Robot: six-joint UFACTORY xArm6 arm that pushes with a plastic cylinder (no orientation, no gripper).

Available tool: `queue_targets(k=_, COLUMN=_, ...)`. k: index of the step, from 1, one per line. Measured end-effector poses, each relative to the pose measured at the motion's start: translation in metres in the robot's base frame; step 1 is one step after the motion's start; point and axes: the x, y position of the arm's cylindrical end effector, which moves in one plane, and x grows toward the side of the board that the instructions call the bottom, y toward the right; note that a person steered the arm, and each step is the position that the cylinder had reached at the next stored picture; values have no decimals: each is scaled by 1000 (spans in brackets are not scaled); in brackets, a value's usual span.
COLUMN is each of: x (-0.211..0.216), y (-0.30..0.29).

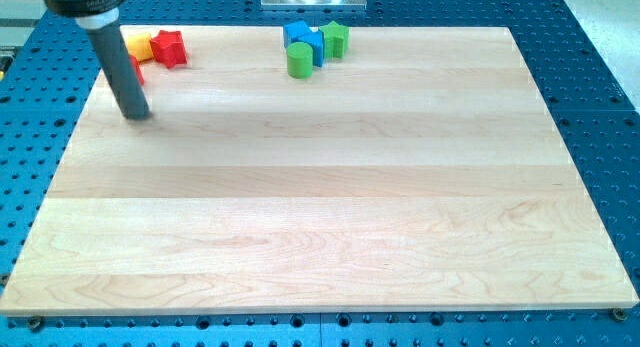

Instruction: Place the green blocks and blue blocks diagonal to each

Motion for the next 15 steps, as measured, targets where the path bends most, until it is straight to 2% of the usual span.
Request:
queue_targets(k=2, x=6, y=1)
queue_targets(k=4, x=7, y=150)
queue_targets(k=9, x=10, y=151)
queue_targets(k=10, x=-29, y=117)
queue_targets(k=11, x=-99, y=90)
queue_targets(k=12, x=-160, y=94)
queue_targets(k=13, x=-172, y=125)
queue_targets(k=15, x=-170, y=169)
